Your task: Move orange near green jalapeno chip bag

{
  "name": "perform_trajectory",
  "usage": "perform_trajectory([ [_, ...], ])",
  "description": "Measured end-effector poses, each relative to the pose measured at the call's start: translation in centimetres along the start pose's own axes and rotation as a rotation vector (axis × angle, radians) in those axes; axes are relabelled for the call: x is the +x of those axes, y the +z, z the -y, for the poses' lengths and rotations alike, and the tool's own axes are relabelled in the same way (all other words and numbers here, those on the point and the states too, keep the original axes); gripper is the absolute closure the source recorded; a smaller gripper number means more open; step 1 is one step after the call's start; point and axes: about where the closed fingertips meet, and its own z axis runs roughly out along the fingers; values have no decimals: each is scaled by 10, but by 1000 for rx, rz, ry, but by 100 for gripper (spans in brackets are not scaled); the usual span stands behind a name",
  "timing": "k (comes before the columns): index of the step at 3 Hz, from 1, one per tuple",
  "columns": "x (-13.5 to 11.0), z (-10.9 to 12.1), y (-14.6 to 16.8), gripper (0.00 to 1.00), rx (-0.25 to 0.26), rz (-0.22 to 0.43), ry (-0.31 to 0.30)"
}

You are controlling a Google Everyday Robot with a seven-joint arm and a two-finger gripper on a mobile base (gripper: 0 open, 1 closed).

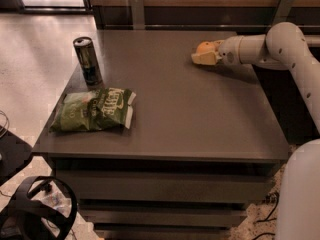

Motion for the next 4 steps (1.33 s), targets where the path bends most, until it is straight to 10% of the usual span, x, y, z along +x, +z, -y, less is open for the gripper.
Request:
perform_trajectory([
  [4,-2,0,0,100,-1,0,0],
])
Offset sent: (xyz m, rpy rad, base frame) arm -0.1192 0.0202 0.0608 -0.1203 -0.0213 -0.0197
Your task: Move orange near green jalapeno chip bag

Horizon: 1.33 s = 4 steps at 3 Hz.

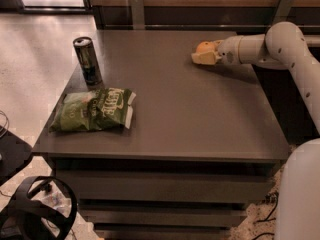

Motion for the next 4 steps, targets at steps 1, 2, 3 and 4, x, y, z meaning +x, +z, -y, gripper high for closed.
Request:
perform_trajectory([
  [1,0,0,0,100,0,0,0],
  [2,0,0,0,100,0,0,0],
  [3,0,0,0,100,0,0,0],
  [4,0,0,0,100,0,0,0],
])
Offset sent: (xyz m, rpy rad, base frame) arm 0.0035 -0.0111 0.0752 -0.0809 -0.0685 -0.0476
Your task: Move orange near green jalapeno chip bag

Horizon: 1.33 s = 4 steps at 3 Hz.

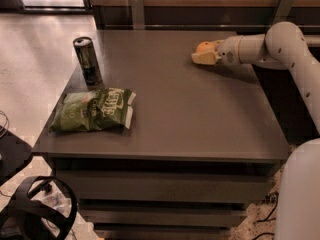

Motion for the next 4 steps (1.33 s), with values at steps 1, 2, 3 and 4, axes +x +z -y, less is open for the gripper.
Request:
perform_trajectory([
  [1,0,0,0,100,0,0,0],
  [2,-2,0,-2,100,4,-1,-3],
  [3,-34,-6,-25,100,64,-12,-51],
  [4,-71,-16,-54,100,125,-18,-107],
])
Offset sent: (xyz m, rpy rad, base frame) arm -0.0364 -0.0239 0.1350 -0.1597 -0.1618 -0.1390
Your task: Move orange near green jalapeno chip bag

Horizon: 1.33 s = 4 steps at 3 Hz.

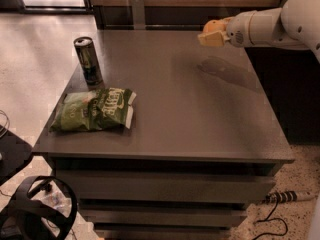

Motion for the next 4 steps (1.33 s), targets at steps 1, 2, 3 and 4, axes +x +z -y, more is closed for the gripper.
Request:
perform_trajectory([
  [1,-20,-11,-21,100,-4,5,-18],
  [2,-20,-37,-37,100,-70,14,0],
  [3,-6,-64,-46,100,-132,-10,53],
  [4,6,-95,-45,100,-194,-35,96],
])
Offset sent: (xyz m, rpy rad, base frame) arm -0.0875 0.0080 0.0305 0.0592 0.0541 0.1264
